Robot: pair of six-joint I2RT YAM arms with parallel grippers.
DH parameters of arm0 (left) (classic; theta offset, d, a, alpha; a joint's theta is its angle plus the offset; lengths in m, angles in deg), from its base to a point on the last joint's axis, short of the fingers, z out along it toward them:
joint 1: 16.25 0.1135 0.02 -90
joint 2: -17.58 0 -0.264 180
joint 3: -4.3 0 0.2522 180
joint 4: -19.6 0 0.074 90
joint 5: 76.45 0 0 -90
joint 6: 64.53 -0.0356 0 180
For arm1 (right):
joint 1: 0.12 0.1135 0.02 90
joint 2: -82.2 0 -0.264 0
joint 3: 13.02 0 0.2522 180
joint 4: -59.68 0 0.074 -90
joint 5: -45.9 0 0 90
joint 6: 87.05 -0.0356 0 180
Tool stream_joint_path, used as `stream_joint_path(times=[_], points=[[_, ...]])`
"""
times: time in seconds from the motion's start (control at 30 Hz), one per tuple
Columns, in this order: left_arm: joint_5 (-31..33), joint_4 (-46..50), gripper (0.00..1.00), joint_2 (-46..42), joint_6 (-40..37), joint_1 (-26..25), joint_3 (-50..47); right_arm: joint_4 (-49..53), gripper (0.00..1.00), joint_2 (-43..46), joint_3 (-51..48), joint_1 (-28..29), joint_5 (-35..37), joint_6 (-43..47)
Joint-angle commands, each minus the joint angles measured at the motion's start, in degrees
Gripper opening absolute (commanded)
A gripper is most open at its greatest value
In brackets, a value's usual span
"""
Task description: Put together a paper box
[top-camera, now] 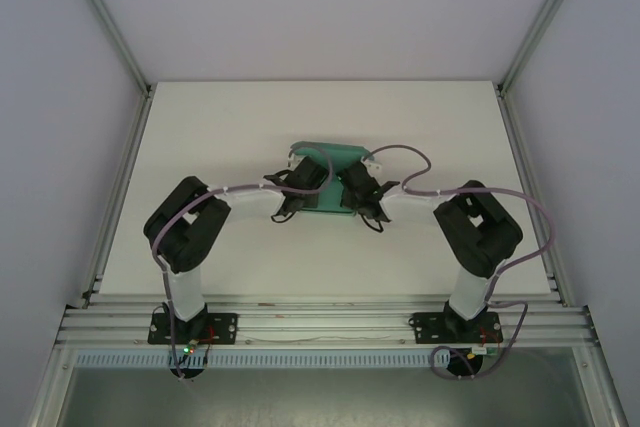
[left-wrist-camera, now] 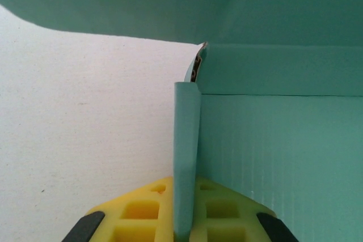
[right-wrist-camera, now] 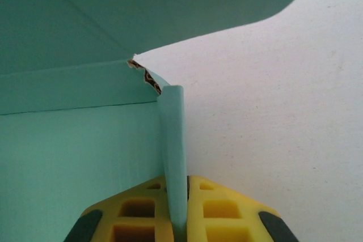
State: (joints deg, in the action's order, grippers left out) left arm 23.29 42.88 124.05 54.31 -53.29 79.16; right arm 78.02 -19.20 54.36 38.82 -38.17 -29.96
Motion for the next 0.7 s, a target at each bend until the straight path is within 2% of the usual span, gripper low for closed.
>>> stream_joint_path(times=[0.0, 0.13, 0.33, 0.43, 0.53, 0.67], points=[[1.9, 4.3, 0.0, 0.9, -0.2, -0.5, 0.0, 1.6, 0.08, -0.1, 0.3, -1.4, 3.8, -0.8], [-0.9, 1.0, 0.0, -4.0, 1.8, -0.7, -2.5, 0.5, 0.03, 2.4, -0.7, -1.1, 5.9, -1.1], [1.5, 1.9, 0.0, -13.1, 2.5, -2.3, -1.4, 1.1, 0.0, 4.9, -0.3, -0.7, 9.4, 1.3], [4.3, 4.9, 0.0, -14.6, 4.0, -3.6, 0.9, 4.3, 0.0, 3.8, 2.0, 0.7, 15.3, 1.4], [5.6, 6.4, 0.0, -15.6, 5.5, -4.6, 1.7, 9.8, 0.0, 2.6, 4.4, 1.8, 24.5, -2.6], [7.4, 7.3, 0.0, -16.0, 6.5, -4.7, 1.3, 7.2, 0.0, 4.2, 2.0, 1.9, 28.6, -6.4]])
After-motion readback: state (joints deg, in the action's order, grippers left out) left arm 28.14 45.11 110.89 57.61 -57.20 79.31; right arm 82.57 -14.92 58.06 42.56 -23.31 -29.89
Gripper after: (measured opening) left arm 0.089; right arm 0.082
